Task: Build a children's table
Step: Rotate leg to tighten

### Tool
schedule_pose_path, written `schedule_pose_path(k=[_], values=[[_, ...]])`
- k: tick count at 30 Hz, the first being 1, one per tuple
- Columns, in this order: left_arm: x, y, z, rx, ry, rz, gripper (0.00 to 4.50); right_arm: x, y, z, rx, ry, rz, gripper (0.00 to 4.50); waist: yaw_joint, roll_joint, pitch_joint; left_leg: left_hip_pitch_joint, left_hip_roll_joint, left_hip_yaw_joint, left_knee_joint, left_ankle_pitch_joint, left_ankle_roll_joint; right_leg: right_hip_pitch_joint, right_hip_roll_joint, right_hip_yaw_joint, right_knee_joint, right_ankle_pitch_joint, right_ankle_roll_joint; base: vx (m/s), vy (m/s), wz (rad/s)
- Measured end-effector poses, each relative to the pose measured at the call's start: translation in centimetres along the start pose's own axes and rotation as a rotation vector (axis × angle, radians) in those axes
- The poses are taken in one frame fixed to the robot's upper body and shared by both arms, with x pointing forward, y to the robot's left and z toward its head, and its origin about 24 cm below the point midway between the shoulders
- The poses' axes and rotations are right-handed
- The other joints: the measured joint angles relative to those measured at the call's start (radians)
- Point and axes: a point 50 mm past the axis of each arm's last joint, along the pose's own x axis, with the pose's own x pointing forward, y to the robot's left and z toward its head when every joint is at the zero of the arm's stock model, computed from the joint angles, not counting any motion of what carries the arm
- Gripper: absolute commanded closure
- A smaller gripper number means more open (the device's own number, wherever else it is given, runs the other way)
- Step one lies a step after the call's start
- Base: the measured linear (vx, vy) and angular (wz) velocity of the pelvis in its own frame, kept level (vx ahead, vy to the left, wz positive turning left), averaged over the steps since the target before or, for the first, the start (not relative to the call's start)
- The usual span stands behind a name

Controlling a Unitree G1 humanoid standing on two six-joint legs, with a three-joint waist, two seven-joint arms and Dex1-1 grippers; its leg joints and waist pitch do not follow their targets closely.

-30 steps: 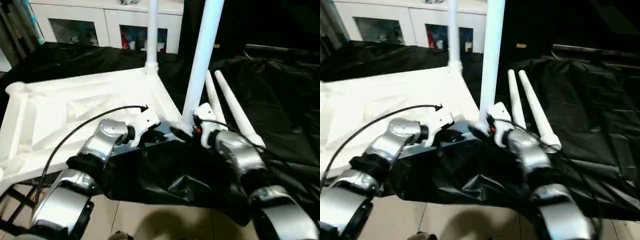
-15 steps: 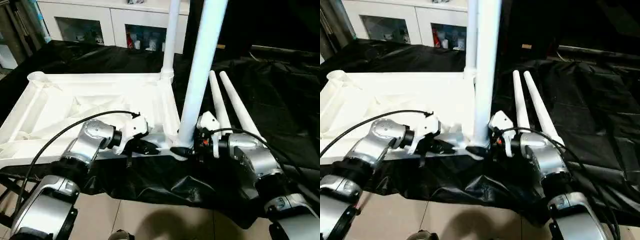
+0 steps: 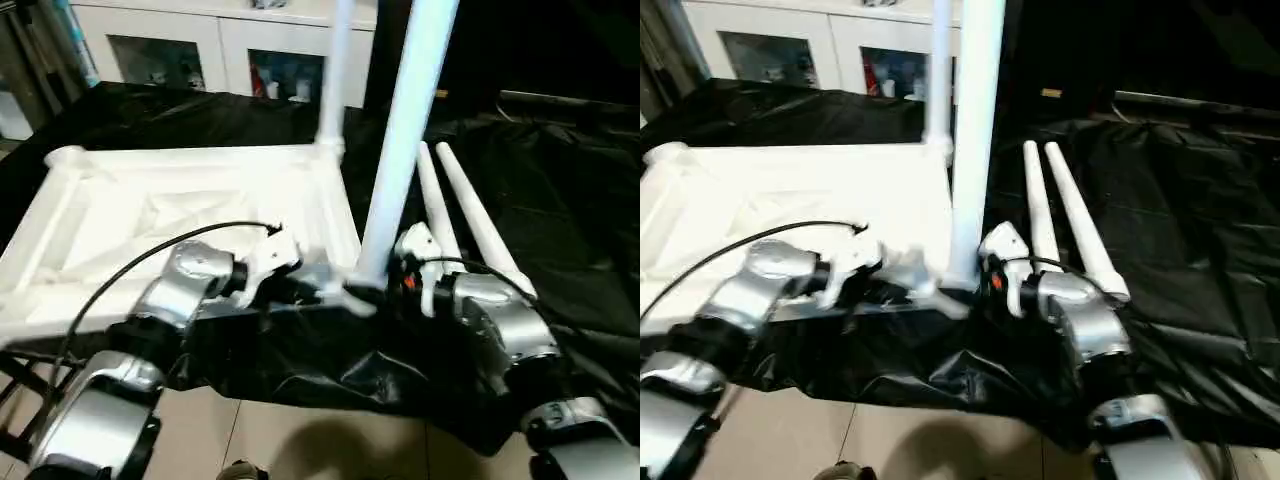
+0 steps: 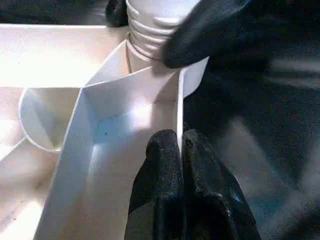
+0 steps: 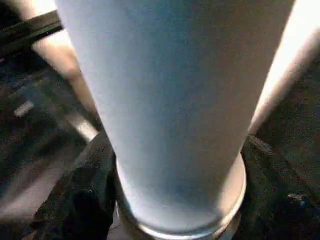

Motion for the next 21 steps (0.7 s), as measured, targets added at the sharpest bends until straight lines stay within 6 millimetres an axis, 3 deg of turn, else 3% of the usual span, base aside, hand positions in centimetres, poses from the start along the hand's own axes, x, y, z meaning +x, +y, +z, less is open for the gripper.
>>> schedule_pose_path(k=[3, 9, 10, 13, 17, 21], values=[[1.7, 0.4, 0.8, -0.041, -0.005, 0.109, 4.5, 1.2, -0.7, 0.2, 0.067, -0.028, -0.205, 1.73, -0.01, 0.0, 0.0, 0.0, 0.0, 0.0, 0.0, 0.0, 0.0, 0.0, 0.0, 0.0, 0.0, -0.001, 0.003, 0.0, 0.0, 0.0], [3.1, 0.4, 1.6, -0.056, -0.008, 0.2, 4.5, 2.6, -0.9, 0.8, 0.127, -0.045, -0.386, 1.73, -0.016, 0.003, -0.002, 0.0, -0.001, -0.001, 0.0, 0.0, 0.0, 0.001, 0.0, 0.0, 0.0, 0.002, -0.002, 0.0, 0.0, 0.0], [3.1, 0.4, 1.6, -0.058, -0.009, 0.201, 4.5, 2.6, -0.9, 0.8, 0.123, -0.049, -0.39, 1.73, -0.016, 0.003, -0.002, 0.0, -0.001, 0.0, 0.0, 0.0, 0.0, 0.001, 0.0, 0.0, 0.0, 0.001, -0.002, 0.0, 0.0, 0.0], [3.1, 0.4, 1.6, -0.06, -0.012, 0.201, 4.5, 2.7, -0.9, 0.8, 0.114, -0.06, -0.388, 1.03, -0.016, 0.004, -0.002, -0.001, -0.001, 0.0, 0.0, 0.0, 0.0, 0.001, 0.0, 0.0, -0.001, 0.001, -0.002, 0.0, 0.0, 0.0], [2.6, 0.6, 1.3, -0.056, -0.012, 0.186, 4.5, 2.5, -0.8, 0.8, 0.1, -0.059, -0.323, 0.65, -0.02, 0.004, -0.002, -0.001, -0.001, -0.001, 0.0, 0.0, 0.0, 0.001, 0.0, 0.0, -0.001, 0.001, -0.002, 0.0, 0.0, 0.0], [1.8, 0.6, 0.9, -0.044, -0.015, 0.15, 4.5, 2.2, -0.7, 0.7, 0.063, -0.046, -0.222, 0.65, -0.023, 0.005, -0.002, -0.001, 0.0, -0.001, -0.001, 0.0, 0.0, 0.001, 0.001, -0.001, -0.001, 0.001, -0.002, 0.0, 0.0, 0.0]])
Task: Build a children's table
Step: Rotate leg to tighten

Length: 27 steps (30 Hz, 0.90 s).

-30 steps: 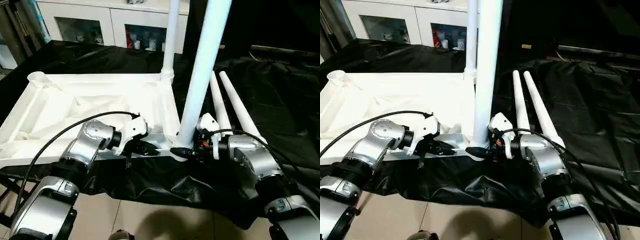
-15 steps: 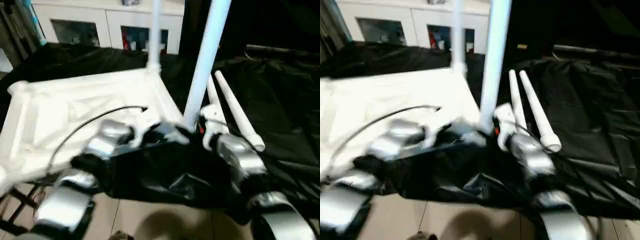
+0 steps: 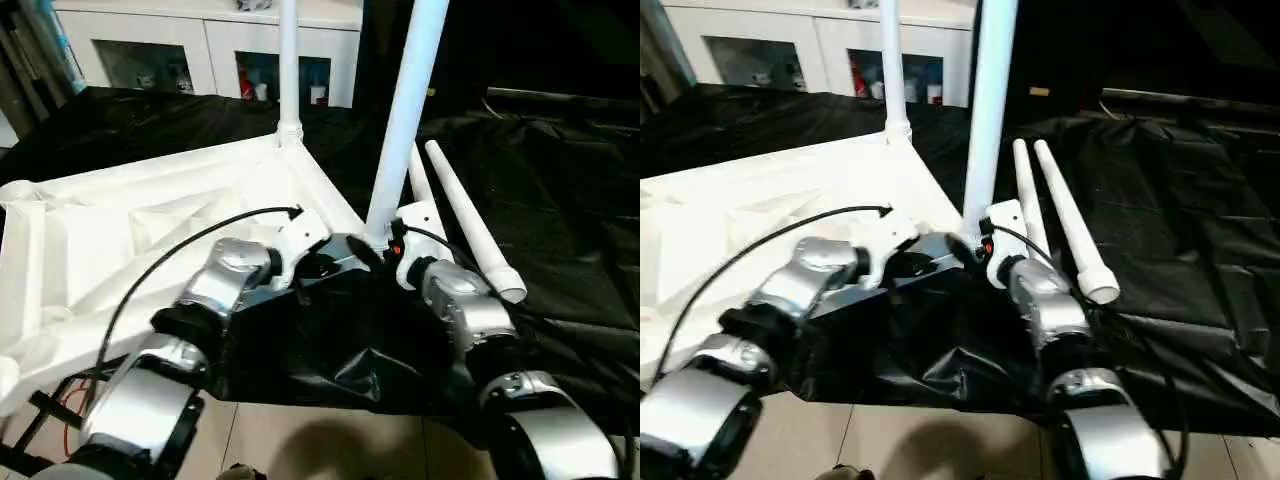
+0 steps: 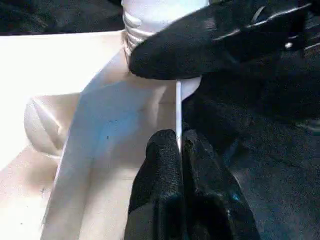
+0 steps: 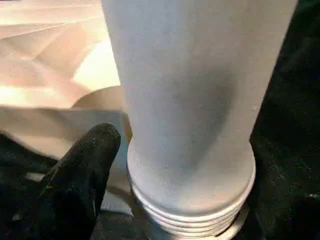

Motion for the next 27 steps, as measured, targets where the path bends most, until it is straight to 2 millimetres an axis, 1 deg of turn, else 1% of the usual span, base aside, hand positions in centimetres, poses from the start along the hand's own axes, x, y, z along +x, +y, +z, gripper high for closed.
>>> schedule_pose_path(k=[1, 7, 13, 15, 16, 17, 21, 22, 24, 27], values=[[-0.1, 0.0, -0.1, 0.004, -0.001, -0.009, 4.5, -0.1, 0.0, 0.0, -0.008, 0.002, 0.018, 0.65, 0.001, 0.0, 0.0, 0.0, 0.0, 0.0, 0.0, 0.0, 0.0, 0.0, 0.0, 0.0, 0.0, 0.0, 0.0, 0.0, 0.0, 0.0], [-1.9, 0.0, -0.8, 0.03, -0.014, -0.119, 4.5, -2.0, -0.6, 0.0, -0.085, 0.035, 0.247, 0.65, 0.007, 0.001, 0.001, -0.001, 0.0, 0.0, 0.0, 0.0, 0.0, -0.001, 0.0, 0.0, 0.0, 0.0, 0.0, 0.0, 0.0, 0.0], [-3.4, -0.3, -1.4, 0.063, 0.0, -0.248, 4.5, -3.1, -0.5, 0.2, -0.161, 0.086, 0.431, 0.65, 0.032, 0.001, 0.001, -0.002, 0.001, 0.0, 0.001, 0.0, 0.0, -0.001, 0.0, 0.0, 0.0, 0.0, 0.0, 0.0, 0.0, 0.0], [-3.7, -0.4, -1.6, 0.06, 0.005, -0.277, 4.5, -3.3, -0.5, 0.0, -0.161, 0.095, 0.457, 0.65, 0.034, 0.001, 0.001, -0.002, 0.0, 0.001, 0.001, 0.0, 0.0, -0.001, 0.0, 0.0, 0.0, 0.0, 0.0, 0.0, 0.0, 0.0], [-3.9, -0.4, -1.7, 0.06, 0.006, -0.285, 4.5, -3.4, -0.5, 0.0, -0.163, 0.096, 0.468, 0.8, 0.034, 0.001, 0.001, -0.002, 0.0, 0.001, 0.001, 0.0, 0.0, -0.001, 0.0, 0.0, 0.0, 0.0, 0.0, 0.0, 0.0, 0.0], [-4.1, -0.4, -1.8, 0.061, 0.007, -0.296, 4.5, -3.5, -0.4, 0.1, -0.168, 0.099, 0.486, 0.8, 0.033, 0.001, 0.001, -0.002, 0.0, 0.001, 0.001, 0.0, 0.0, -0.001, 0.0, 0.0, 0.0, 0.0, 0.0, 0.0, 0.0, 0.0], [-4.7, -0.3, -1.9, 0.062, 0.011, -0.317, 4.5, -3.5, 0.0, 0.3, -0.18, 0.112, 0.54, 1.08, 0.032, 0.0, 0.002, -0.002, 0.001, 0.001, 0.001, 0.0, 0.0, -0.001, 0.0, 0.0, 0.0, 0.0, 0.0, 0.0, 0.0, 0.0], [-4.7, -0.3, -1.9, 0.061, 0.012, -0.318, 4.5, -3.5, 0.1, 0.3, -0.178, 0.113, 0.544, 1.08, 0.032, 0.0, 0.002, -0.002, 0.001, 0.001, 0.001, 0.0, 0.0, -0.001, 0.0, 0.0, 0.0, 0.0, 0.0, 0.0, 0.0, 0.0], [-4.7, -0.3, -1.9, 0.059, 0.013, -0.319, 4.5, -3.5, 0.1, 0.2, -0.171, 0.114, 0.549, 1.31, 0.032, 0.0, 0.002, -0.002, 0.001, 0.001, 0.001, 0.0, 0.0, -0.001, 0.0, 0.0, 0.0, 0.0, 0.0, 0.0, 0.0, 0.0], [-4.5, -0.3, -2.0, 0.053, 0.013, -0.305, 4.5, -3.4, 0.3, 0.0, -0.161, 0.107, 0.533, 1.53, 0.031, 0.0, 0.002, -0.002, 0.001, 0.001, 0.001, 0.0, 0.0, -0.001, 0.0, 0.0, 0.0, 0.0, 0.0, 0.0, 0.0, 0.0]])
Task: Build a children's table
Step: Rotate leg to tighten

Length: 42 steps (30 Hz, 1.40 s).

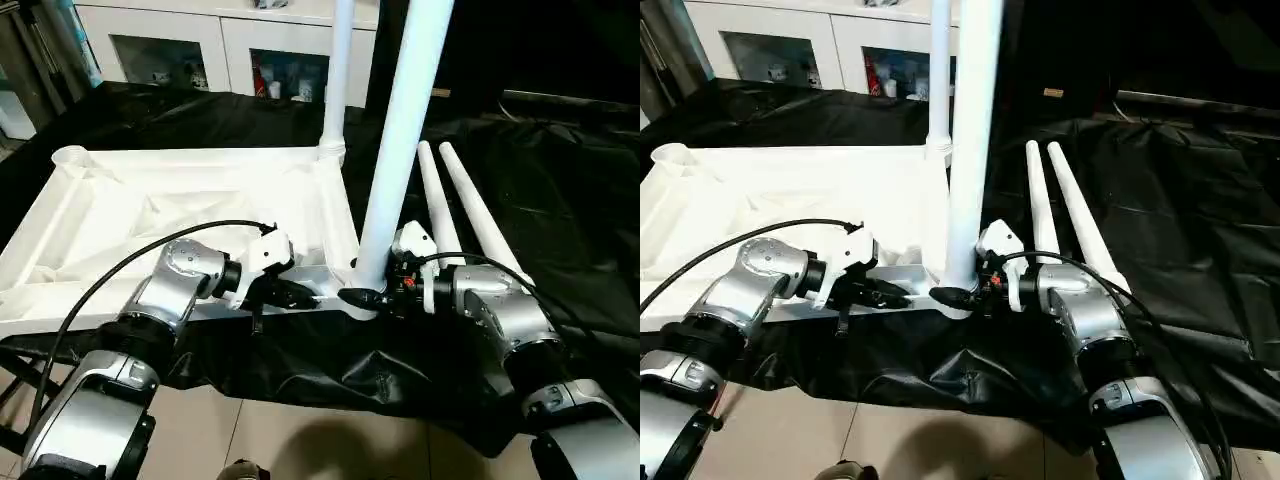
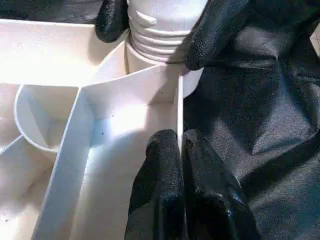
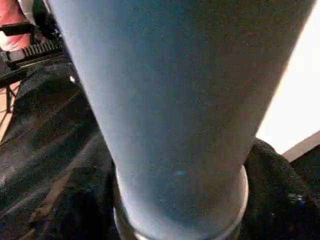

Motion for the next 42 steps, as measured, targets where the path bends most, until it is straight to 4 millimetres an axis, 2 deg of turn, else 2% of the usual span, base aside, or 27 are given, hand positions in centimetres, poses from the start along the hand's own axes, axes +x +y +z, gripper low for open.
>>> schedule_pose_path(k=[3, 7, 10, 14, 16, 17, 18, 19, 22, 23, 24, 28, 34, 38, 42], values=[[0.8, 0.4, 0.2, -0.014, -0.009, 0.066, 4.5, 0.6, -0.4, -0.2, 0.026, -0.025, -0.124, 1.67, -0.003, -0.001, 0.0, 0.0, 0.0, 0.0, 0.0, 0.0, 0.0, 0.0, 0.0, 0.0, 0.001, 0.0, 0.0, 0.0, 0.0, 0.0], [2.1, 1.2, 0.9, -0.05, -0.013, 0.178, 4.5, 1.7, -1.4, -0.1, 0.088, -0.049, -0.34, 1.74, -0.015, -0.001, 0.0, 0.002, -0.001, 0.0, 0.001, 0.0, 0.0, 0.0, 0.0, 0.0, 0.001, 0.0, 0.0, 0.0, 0.0, 0.0], [3.8, 1.8, 1.8, -0.074, -0.016, 0.277, 4.5, 2.8, -2.2, 0.3, 0.144, -0.07, -0.541, 1.75, -0.024, -0.001, 0.0, 0.001, -0.001, 0.0, 0.001, 0.0, 0.0, 0.0, -0.001, 0.001, 0.001, 0.0, 0.0, 0.0, 0.0, 0.0], [5.4, 2.1, 2.8, -0.087, -0.019, 0.358, 4.5, 3.8, -2.6, 0.7, 0.202, -0.094, -0.747, 1.75, -0.025, 0.0, 0.0, 0.001, -0.001, 0.0, 0.0, 0.0, 0.0, 0.0, -0.001, 0.001, 0.001, 0.0, 0.0, 0.0, 0.0, 0.0], [5.6, 2.1, 2.9, -0.088, -0.021, 0.367, 4.5, 3.9, -2.6, 0.6, 0.202, -0.101, -0.778, 1.75, -0.025, 0.0, 0.0, 0.001, -0.001, 0.0, 0.0, 0.0, 0.0, 0.0, -0.001, 0.001, 0.0, 0.0, 0.001, 0.0, 0.0, 0.0], [5.7, 2.1, 3.0, -0.086, -0.022, 0.368, 4.5, 3.9, -2.6, 0.6, 0.197, -0.106, -0.78, 1.4, -0.024, 0.001, -0.001, 0.001, -0.001, 0.0, 0.0, 0.0, 0.0, 0.0, -0.001, 0.001, 0.0, -0.001, 0.001, 0.0, 0.0, 0.0], [5.7, 2.1, 3.0, -0.081, -0.022, 0.367, 4.5, 3.9, -2.6, 0.6, 0.196, -0.113, -0.776, 1.4, -0.024, 0.001, -0.001, 0.0, -0.001, 0.0, 0.0, 0.0, 0.0, 0.0, -0.001, 0.001, 0.0, -0.001, 0.001, 0.0, 0.0, 0.0], [5.7, 2.1, 3.0, -0.078, -0.021, 0.366, 4.5, 3.8, -2.6, 0.6, 0.196, -0.115, -0.771, 1.06, -0.024, 0.001, -0.001, 0.0, -0.001, 0.0, 0.0, 0.0, 0.0, 0.0, -0.001, 0.001, 0.0, -0.001, 0.001, 0.0, 0.0, 0.0], [5.5, 2.1, 2.9, -0.07, -0.02, 0.355, 4.5, 3.8, -2.5, 0.6, 0.193, -0.125, -0.729, 1.01, -0.027, 0.001, 0.0, 0.0, -0.001, 0.0, 0.0, 0.0, 0.0, 0.0, -0.001, 0.001, 0.0, 0.0, 0.001, 0.0, 0.0, 0.0], [5.3, 2.1, 2.8, -0.066, -0.019, 0.344, 4.5, 3.7, -2.5, 0.5, 0.188, -0.125, -0.703, 0.69, -0.028, 0.0, 0.0, 0.0, -0.001, 0.0, 0.0, 0.0, 0.0, 0.0, -0.001, 0.0, 0.0, 0.0, 0.001, 0.0, 0.0, 0.0], [5.2, 2.1, 2.7, -0.065, -0.019, 0.338, 4.5, 3.6, -2.5, 0.5, 0.185, -0.125, -0.687, 0.6, -0.028, 0.001, 0.0, 0.0, -0.001, 0.0, 0.0, 0.0, 0.0, 0.0, -0.001, 0.0, 0.0, 0.0, 0.001, 0.0, 0.0, 0.0], [4.7, 1.9, 2.5, -0.052, -0.021, 0.297, 4.5, 3.3, -2.4, 0.4, 0.147, -0.113, -0.605, 0.58, -0.028, 0.001, 0.0, 0.0, -0.001, 0.0, 0.0, 0.0, 0.0, 0.0, 0.0, 0.0, 0.0, 0.0, 0.001, 0.0, 0.0, 0.0], [3.2, 1.2, 1.7, -0.019, -0.039, 0.192, 4.5, 1.6, -2.0, 0.1, 0.061, -0.084, -0.389, 0.58, -0.02, 0.0, 0.0, 0.0, -0.001, 0.0, 0.001, 0.0, 0.0, 0.0, 0.0, 0.0, 0.0, 0.0, 0.001, 0.0, 0.0, 0.0], [2.4, 0.8, 1.3, -0.002, -0.036, 0.12, 4.5, 0.3, -1.6, -0.1, 0.01, -0.044, -0.249, 0.58, -0.002, 0.001, 0.0, 0.0, 0.0, 0.0, 0.001, 0.0, 0.0, 0.0, 0.0, 0.0, 0.001, 0.0, 0.001, 0.0, 0.0, 0.0], [1.5, 0.5, 0.8, 0.013, -0.031, 0.061, 4.5, -0.4, -1.4, 0.1, -0.026, -0.016, -0.159, 0.58, 0.002, 0.0, 0.0, 0.0, 0.0, 0.0, 0.001, 0.0, 0.0, 0.0, 0.0, 0.0, 0.001, 0.0, 0.001, 0.0, 0.0, 0.0]])
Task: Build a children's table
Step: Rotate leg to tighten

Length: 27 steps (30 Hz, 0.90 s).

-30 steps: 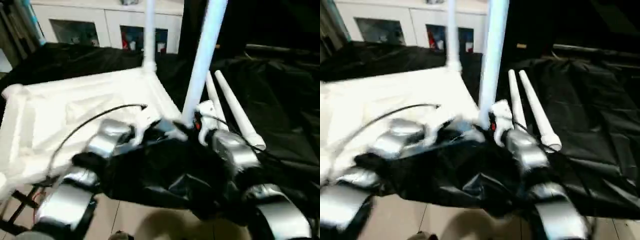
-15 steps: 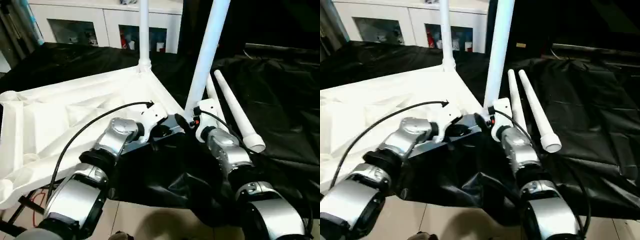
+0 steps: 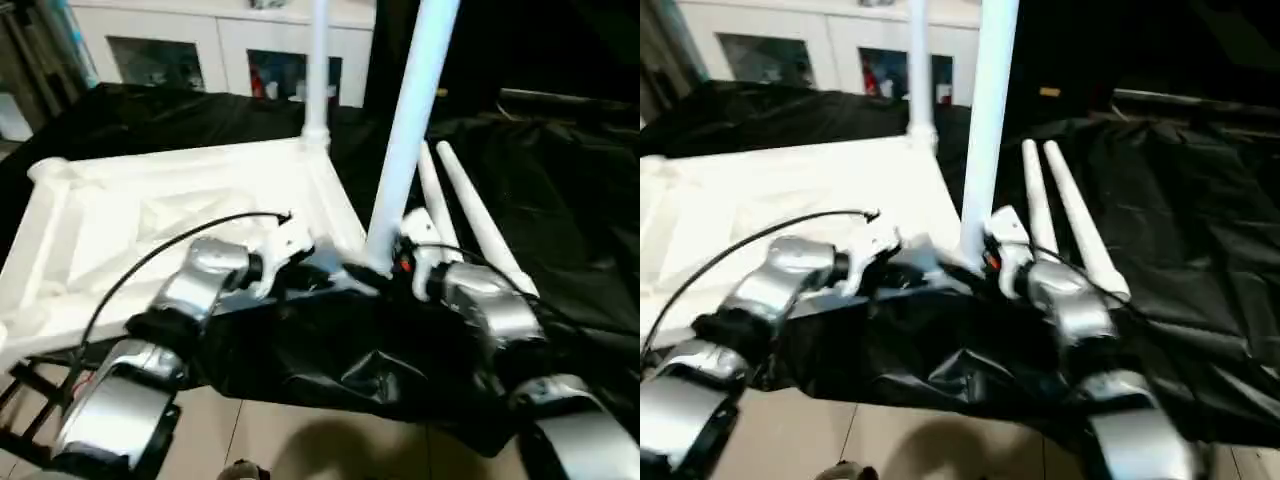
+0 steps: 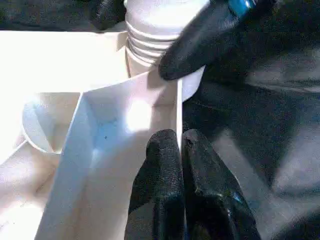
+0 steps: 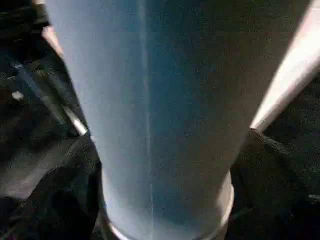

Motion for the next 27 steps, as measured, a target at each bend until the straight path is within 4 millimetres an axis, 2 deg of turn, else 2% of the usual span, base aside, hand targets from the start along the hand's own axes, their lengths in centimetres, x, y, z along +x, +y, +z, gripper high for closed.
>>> schedule_pose_path(k=[1, 2, 6, 13, 18, 21, 27], values=[[-0.3, 0.0, -0.1, -0.001, 0.003, -0.009, 4.5, -0.1, 0.1, 0.0, 0.002, 0.004, 0.024, 0.58, 0.0, 0.0, 0.0, 0.0, 0.0, 0.0, 0.0, 0.0, 0.0, 0.0, 0.0, 0.0, 0.0, 0.0, 0.0, 0.0, 0.0, 0.0], [-0.6, -0.1, -0.3, -0.002, 0.006, -0.025, 4.5, -0.2, 0.2, 0.1, 0.002, 0.005, 0.054, 0.85, 0.001, 0.0, 0.0, 0.0, 0.0, 0.0, 0.0, 0.0, 0.0, 0.0, 0.0, 0.0, 0.0, 0.0, 0.0, 0.0, 0.0, 0.0], [-1.1, -0.1, -0.3, 0.005, 0.012, -0.048, 4.5, -0.1, 0.6, 0.3, 0.001, 0.004, 0.111, 1.03, 0.0, -0.001, 0.001, 0.0, 0.0, 0.0, 0.0, 0.0, 0.0, 0.0, 0.0, 0.0, 0.0, 0.0, 0.0, 0.0, 0.0, 0.0], [-0.9, -0.2, -0.2, 0.0, 0.012, -0.05, 4.5, 0.2, 1.1, 0.1, 0.021, -0.008, 0.107, 1.69, -0.003, -0.002, 0.001, 0.0, 0.0, 0.0, 0.0, 0.0, 0.0, -0.001, 0.0, 0.0, 0.0, -0.001, 0.0, 0.0, 0.0, 0.0], [0.4, 0.4, -0.1, -0.02, 0.011, 0.067, 4.5, 1.2, 0.5, -0.4, 0.087, -0.042, -0.113, 1.77, -0.01, -0.002, 0.001, 0.001, 0.0, 0.0, 0.001, 0.0, 0.0, 0.0, 0.0, 0.001, 0.0, 0.0, 0.0, 0.0, 0.0, 0.0], [1.6, 1.0, 0.6, -0.037, 0.012, 0.17, 4.5, 2.6, 0.0, -0.1, 0.139, -0.054, -0.298, 1.78, -0.018, -0.002, 0.001, 0.002, 0.0, 0.0, 0.0, 0.0, 0.0, 0.0, 0.0, 0.001, 0.002, 0.0, 0.0, 0.0, 0.0, 0.0], [3.8, 1.4, 1.7, -0.08, 0.012, 0.286, 4.5, 3.8, -0.6, 0.3, 0.222, -0.065, -0.569, 1.78, -0.019, -0.002, 0.001, 0.001, -0.001, 0.0, 0.0, 0.0, 0.0, 0.0, 0.0, 0.001, 0.001, 0.0, 0.0, 0.0, 0.0, 0.0]])
